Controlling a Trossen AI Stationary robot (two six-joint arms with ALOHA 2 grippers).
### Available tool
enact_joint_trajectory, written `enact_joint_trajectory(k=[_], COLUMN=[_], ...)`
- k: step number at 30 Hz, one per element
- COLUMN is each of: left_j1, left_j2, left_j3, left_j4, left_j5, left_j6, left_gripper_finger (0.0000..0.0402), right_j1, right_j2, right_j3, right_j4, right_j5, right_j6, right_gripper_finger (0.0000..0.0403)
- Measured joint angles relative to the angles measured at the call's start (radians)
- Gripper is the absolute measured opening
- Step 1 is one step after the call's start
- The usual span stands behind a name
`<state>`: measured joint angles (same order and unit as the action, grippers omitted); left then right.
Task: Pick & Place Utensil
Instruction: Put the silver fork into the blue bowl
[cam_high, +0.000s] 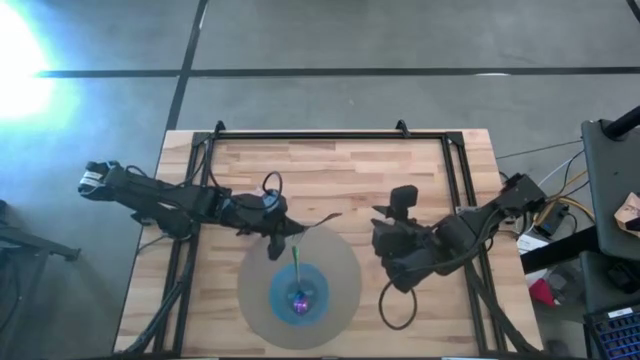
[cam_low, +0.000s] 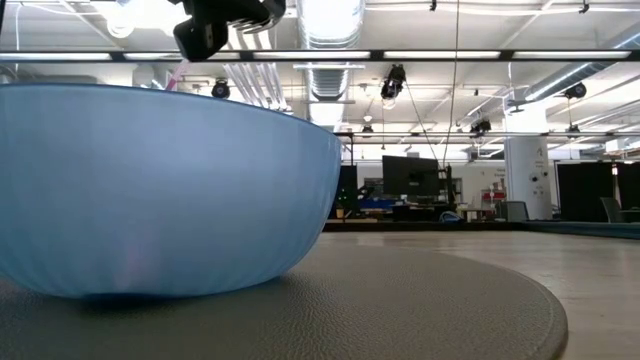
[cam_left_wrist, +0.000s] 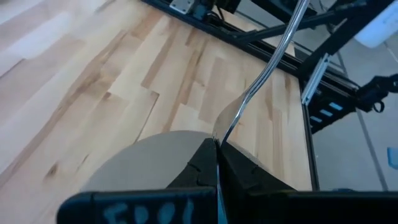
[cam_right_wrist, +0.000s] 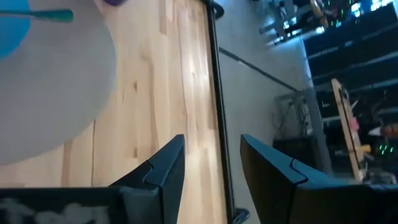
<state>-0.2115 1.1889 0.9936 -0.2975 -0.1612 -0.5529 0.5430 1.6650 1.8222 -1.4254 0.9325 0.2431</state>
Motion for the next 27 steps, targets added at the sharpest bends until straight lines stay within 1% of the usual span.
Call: enact_joint_trajectory(k=[7, 11, 13, 18, 23, 27], left_j1=[0.0, 0.0, 0.0, -0.001, -0.001, 0.0], left_j2=[0.0, 0.0, 0.0, 0.0, 0.0, 0.0], left_j3=[0.0, 0.0, 0.0, 0.0, 0.0, 0.0], left_j4=[0.005, 0.01, 0.009, 0.01, 0.011, 0.014], left_j5=[0.014, 0.019, 0.028, 0.034, 0.045, 0.048], left_j6=[0.05, 0.066, 0.067, 0.08, 0.085, 0.086], left_gripper_finger=[0.0, 0.0, 0.0, 0.0, 0.0, 0.0], right_j1=[0.0, 0.0, 0.0, -0.001, -0.001, -0.006], right_j2=[-0.102, -0.17, -0.206, -0.29, -0.36, -0.395], right_j3=[-0.208, -0.343, -0.408, -0.577, -0.736, -0.852], right_j4=[0.021, 0.135, 0.222, 0.503, 0.827, 1.115], right_j5=[-0.021, -0.029, -0.044, -0.06, -0.086, -0.13], right_j6=[0.197, 0.262, 0.267, 0.243, 0.153, 0.05], right_gripper_finger=[0.0146, 0.0144, 0.0146, 0.0152, 0.0157, 0.0156])
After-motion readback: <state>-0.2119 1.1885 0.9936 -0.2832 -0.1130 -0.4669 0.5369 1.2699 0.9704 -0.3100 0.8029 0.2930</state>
